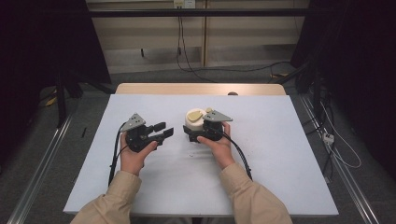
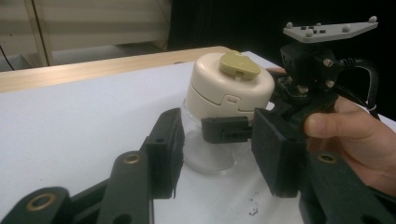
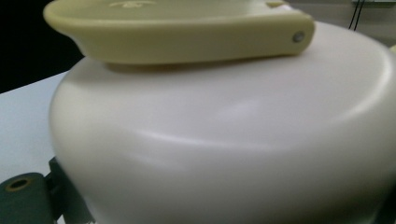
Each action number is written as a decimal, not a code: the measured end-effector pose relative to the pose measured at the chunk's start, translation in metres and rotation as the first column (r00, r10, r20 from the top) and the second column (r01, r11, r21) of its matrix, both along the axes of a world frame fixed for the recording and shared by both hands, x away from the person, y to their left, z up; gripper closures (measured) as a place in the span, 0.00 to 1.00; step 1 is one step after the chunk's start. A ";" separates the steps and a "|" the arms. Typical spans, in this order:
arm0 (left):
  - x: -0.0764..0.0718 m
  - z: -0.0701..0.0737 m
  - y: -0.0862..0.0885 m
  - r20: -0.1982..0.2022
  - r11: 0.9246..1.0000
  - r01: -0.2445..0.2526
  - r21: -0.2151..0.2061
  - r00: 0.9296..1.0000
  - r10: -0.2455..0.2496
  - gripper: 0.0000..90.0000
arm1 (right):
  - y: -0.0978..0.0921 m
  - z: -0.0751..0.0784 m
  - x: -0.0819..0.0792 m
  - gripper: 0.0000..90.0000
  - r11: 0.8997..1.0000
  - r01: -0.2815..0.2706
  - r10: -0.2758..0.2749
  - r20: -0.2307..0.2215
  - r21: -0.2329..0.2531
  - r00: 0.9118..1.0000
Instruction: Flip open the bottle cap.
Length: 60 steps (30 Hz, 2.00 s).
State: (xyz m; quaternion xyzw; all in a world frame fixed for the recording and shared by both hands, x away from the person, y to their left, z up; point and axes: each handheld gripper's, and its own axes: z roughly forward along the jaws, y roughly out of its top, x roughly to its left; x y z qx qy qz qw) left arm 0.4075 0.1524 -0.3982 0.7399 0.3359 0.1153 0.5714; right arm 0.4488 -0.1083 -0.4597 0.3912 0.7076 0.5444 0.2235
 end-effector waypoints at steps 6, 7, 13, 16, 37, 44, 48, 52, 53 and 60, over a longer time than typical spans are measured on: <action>0.006 0.001 -0.007 -0.011 1.000 0.011 0.014 1.000 -0.011 0.70 | 0.000 0.000 0.000 0.07 1.000 -0.001 0.001 -0.002 0.001 1.000; 0.007 0.001 -0.009 -0.014 1.000 0.012 0.014 1.000 -0.012 0.71 | 0.000 0.000 0.000 0.07 1.000 -0.002 0.002 -0.001 0.001 1.000; 0.012 0.004 -0.017 -0.022 1.000 0.013 0.017 1.000 -0.013 0.79 | 0.000 0.000 0.000 0.07 1.000 -0.001 0.001 0.000 0.000 1.000; 0.015 0.004 -0.020 -0.028 1.000 0.010 0.018 1.000 -0.010 0.84 | 0.000 0.000 0.000 0.07 1.000 -0.002 0.002 -0.002 0.000 1.000; 0.028 0.004 -0.040 -0.072 0.997 0.053 0.050 0.996 -0.050 1.00 | 0.000 0.000 0.001 0.07 1.000 -0.001 0.001 -0.003 -0.002 1.000; 0.031 0.007 -0.049 -0.078 0.997 0.062 0.056 0.995 -0.058 1.00 | 0.000 0.000 0.000 0.07 1.000 -0.002 0.002 -0.004 -0.003 1.000; 0.033 0.008 -0.052 -0.080 0.996 0.066 0.060 0.995 -0.061 1.00 | 0.000 0.001 0.001 0.07 1.000 -0.001 0.001 -0.004 -0.004 1.000; 0.034 0.011 -0.055 -0.077 0.996 0.061 0.064 0.995 -0.056 1.00 | 0.000 0.000 0.001 0.07 1.000 -0.002 0.002 -0.004 -0.004 1.000; 0.034 0.011 -0.055 -0.080 0.996 0.062 0.066 0.995 -0.057 1.00 | 0.000 0.000 0.001 0.07 1.000 -0.001 0.001 -0.004 -0.004 1.000; 0.034 0.013 -0.056 -0.080 0.995 0.068 0.070 0.995 -0.063 1.00 | 0.000 0.001 0.001 0.07 1.000 -0.001 0.001 -0.004 -0.004 1.000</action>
